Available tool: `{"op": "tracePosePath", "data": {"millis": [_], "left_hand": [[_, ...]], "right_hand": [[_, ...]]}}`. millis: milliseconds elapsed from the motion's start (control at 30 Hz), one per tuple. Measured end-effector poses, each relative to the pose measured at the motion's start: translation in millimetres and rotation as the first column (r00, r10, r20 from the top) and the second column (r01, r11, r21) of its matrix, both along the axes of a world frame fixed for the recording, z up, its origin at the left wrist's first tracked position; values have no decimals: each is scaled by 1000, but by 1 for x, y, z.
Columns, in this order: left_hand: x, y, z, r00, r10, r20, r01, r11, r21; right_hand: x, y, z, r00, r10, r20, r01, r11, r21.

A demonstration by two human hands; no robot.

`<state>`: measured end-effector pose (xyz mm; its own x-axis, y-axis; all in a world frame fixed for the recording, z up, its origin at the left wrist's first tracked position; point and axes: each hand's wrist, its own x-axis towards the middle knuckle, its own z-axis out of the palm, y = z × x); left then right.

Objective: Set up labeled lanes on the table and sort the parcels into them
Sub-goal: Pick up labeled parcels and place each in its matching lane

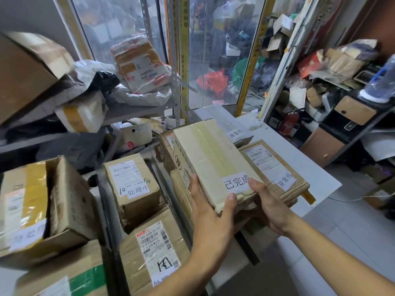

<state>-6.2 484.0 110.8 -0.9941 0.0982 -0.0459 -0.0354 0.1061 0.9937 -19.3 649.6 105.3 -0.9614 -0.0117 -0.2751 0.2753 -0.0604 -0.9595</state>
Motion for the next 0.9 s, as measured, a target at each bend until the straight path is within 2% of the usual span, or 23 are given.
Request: {"op": "tracePosePath", "data": {"millis": [267,600,700,800,867,900], "left_hand": [[-1,1,-1,1000,-5,13,5,1000,7],[1,-9,10,1000,-7,-8,7,998,-59],[2,-19,14,999,15,-31,-18,998,-68],[2,-33,19,997,26,-67,-29,998,-50],[0,-46,24,994,44,-101,-50,997,-59],[-2,-54,27,991,56,-118,-64,996,-68]], "right_hand": [[10,8,8,999,6,-40,-1,995,103],[15,12,22,980,-92,-175,141,948,286],[20,1,35,963,-100,-251,205,877,435],[24,-14,49,918,-52,-393,307,720,623],[24,-32,59,880,10,-474,354,651,672],[24,-42,63,870,31,-492,355,654,668]]}}
